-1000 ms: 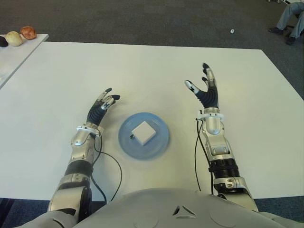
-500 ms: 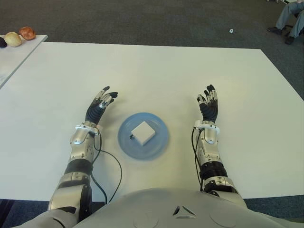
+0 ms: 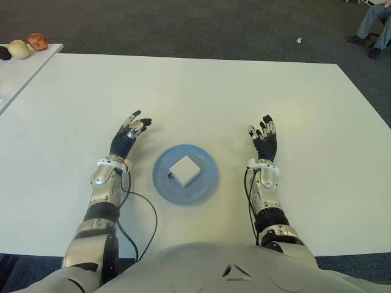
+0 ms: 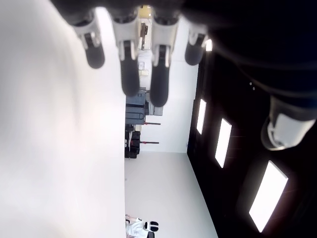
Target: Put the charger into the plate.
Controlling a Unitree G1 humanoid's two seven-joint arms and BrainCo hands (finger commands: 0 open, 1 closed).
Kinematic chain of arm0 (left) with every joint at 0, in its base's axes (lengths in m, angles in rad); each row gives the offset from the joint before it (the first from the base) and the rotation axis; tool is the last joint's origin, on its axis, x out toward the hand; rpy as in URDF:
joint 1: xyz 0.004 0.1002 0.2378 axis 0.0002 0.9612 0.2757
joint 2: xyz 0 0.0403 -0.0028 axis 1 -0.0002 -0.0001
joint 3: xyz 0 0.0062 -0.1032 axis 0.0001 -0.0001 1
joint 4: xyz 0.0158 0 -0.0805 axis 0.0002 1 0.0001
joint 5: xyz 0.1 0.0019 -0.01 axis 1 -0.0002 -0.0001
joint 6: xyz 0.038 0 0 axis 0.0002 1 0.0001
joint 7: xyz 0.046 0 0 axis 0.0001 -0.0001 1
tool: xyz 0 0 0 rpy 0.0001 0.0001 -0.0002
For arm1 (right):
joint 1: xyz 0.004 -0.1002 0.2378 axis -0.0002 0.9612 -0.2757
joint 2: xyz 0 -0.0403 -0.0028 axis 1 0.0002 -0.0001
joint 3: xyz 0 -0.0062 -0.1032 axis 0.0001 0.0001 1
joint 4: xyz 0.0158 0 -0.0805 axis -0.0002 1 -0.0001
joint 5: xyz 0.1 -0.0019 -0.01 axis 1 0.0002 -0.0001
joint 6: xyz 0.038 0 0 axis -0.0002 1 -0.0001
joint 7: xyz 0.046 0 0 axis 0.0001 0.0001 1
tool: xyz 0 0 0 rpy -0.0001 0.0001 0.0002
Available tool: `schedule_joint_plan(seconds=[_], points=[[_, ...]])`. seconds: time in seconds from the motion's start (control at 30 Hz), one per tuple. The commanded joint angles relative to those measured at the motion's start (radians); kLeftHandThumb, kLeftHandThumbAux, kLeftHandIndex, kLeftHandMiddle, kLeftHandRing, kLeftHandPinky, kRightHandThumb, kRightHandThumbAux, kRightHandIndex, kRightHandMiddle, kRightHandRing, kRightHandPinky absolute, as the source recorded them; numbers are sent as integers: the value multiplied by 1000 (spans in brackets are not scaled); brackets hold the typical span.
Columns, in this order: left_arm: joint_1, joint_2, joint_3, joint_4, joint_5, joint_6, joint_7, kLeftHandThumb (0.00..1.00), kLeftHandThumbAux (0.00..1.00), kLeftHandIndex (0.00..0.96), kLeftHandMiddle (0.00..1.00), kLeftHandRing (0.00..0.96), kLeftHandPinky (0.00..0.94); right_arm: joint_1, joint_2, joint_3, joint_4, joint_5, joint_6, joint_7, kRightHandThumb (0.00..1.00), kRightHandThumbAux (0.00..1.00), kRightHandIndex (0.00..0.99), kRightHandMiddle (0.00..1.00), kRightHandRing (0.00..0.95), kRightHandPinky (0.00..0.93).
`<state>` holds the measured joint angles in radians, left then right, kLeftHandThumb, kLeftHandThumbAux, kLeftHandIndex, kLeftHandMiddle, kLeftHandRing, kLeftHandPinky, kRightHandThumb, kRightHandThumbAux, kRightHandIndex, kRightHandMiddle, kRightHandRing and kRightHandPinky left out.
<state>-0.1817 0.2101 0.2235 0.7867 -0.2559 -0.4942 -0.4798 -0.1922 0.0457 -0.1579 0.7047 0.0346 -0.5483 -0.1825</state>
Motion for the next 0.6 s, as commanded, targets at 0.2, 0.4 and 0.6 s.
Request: schedule_joint_plan(seconds=[0.2,0.4,0.6], points=[[-25,1,2,33,2,-5,-7,0,443,87,271,219,109,-30,-13,11,127,-50,-15,-49,0,802,86,91,60,84],[-34,-6,1,44,2,-12,-6,0,447,91,274,224,110,-42,-25,22,180,-61,-34,-50,0,797,94,104,72,94],[-34,-12,-1,48,7,-27,3,0,452,90,267,216,92,-45,-39,41,214,-74,-50,-35,0,810,100,116,81,90]])
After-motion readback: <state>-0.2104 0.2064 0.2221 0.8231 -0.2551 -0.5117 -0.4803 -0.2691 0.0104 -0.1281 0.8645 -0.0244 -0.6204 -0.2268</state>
